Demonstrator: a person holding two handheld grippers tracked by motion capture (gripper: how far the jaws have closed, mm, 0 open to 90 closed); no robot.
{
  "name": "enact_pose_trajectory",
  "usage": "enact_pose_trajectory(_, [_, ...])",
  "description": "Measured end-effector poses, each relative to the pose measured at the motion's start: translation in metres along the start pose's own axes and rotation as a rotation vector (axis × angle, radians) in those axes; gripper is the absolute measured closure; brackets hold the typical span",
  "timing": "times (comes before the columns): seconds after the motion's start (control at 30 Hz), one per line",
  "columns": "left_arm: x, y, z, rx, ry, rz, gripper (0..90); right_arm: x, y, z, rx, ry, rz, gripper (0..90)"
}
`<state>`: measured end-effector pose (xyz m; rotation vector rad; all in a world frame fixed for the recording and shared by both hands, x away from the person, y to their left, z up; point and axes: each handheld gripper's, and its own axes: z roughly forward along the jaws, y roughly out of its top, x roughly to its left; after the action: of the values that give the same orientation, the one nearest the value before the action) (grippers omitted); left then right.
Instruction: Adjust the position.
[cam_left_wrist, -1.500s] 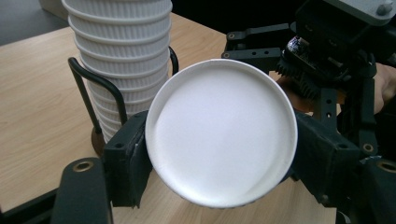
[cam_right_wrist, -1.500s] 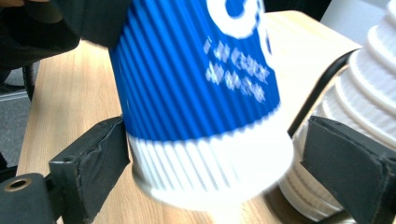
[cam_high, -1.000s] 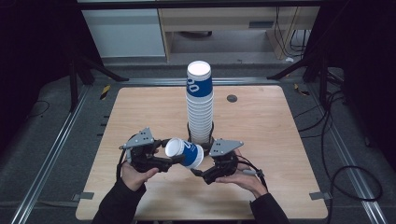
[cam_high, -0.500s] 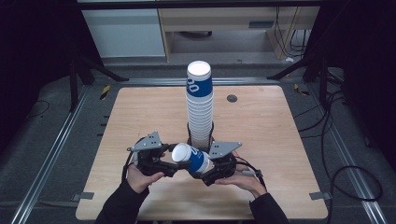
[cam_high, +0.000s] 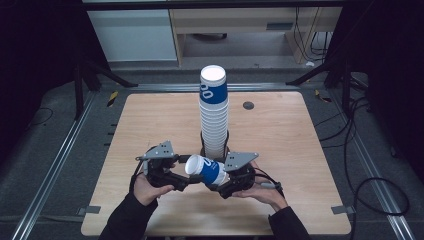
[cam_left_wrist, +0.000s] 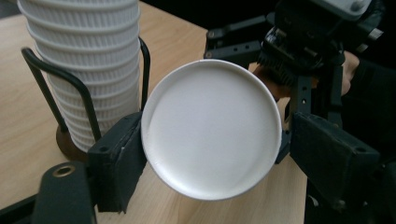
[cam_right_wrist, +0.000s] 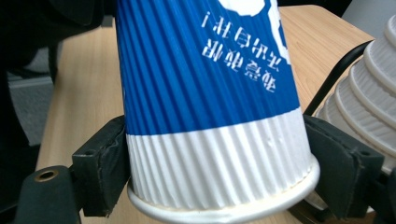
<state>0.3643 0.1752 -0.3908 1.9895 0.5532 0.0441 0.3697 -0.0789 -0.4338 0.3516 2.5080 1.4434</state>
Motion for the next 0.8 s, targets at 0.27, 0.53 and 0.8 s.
enact_pose_trajectory(0.27, [0.002,-0.004,0.011,0.099,-0.03,-0.004,19.3,0.006,0.001,0.005,0.048,0.014,-0.051,16.2])
enact_pose_trajectory(0.53, [0.003,-0.006,0.012,0.109,-0.037,-0.005,24.9,0.008,0.0,0.01,0.067,0.027,-0.068,14.0])
enact_pose_trajectory(0.8, [0.004,-0.005,0.004,0.071,-0.021,0.013,25.6,0.003,0.002,0.003,0.025,0.024,-0.017,7.7])
